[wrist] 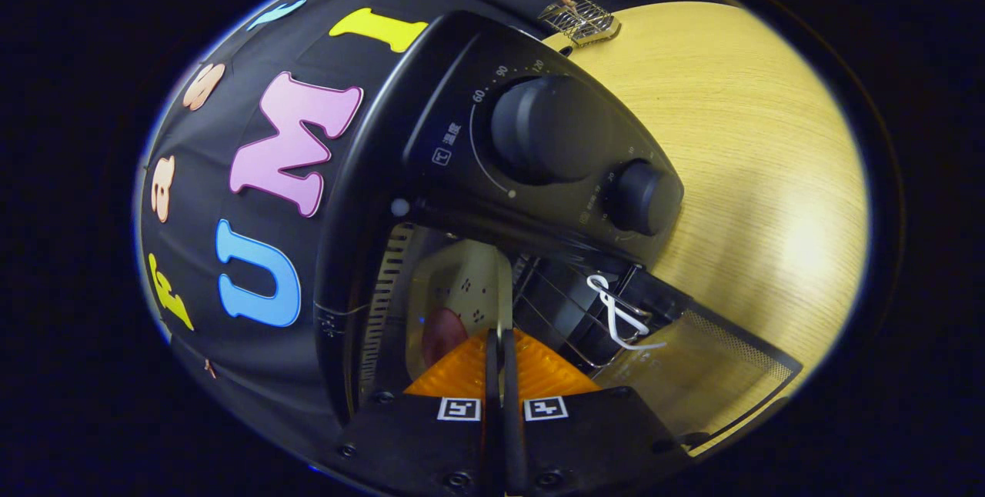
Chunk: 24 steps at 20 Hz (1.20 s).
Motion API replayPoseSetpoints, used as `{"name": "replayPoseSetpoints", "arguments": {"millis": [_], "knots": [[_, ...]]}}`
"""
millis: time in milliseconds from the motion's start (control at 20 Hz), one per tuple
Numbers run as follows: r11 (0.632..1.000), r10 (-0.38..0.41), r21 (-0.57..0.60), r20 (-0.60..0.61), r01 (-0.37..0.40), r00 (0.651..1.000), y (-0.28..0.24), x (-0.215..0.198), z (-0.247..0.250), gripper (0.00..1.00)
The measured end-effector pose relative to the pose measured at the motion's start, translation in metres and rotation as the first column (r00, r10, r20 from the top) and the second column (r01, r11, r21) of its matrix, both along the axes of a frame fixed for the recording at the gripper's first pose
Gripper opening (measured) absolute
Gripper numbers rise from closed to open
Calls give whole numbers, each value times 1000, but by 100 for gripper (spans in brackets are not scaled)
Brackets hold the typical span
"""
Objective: Open the toaster oven, put the food inside, and close the toaster oven door.
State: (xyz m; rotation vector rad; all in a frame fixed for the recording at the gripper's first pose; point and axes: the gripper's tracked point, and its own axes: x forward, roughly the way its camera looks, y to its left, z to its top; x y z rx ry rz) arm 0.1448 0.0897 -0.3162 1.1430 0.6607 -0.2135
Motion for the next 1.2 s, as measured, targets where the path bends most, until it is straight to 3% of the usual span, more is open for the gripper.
{"name": "replayPoseSetpoints", "arguments": {"millis": [200,350,500,650,850,1000,1200], "knots": [[998,-3,-56,-6,2,1000,-5,-3,4,7],[999,14,-47,9,-13,1000,0,-12,13,14],[998,46,-47,48,-43,998,3,-22,31,43],[989,122,-88,48,-117,991,9,-43,39,90],[969,182,-180,43,-171,982,9,-76,55,99],[897,323,-341,71,-282,944,19,-95,71,99],[741,498,-550,62,-387,865,30,-125,85,99]]}}
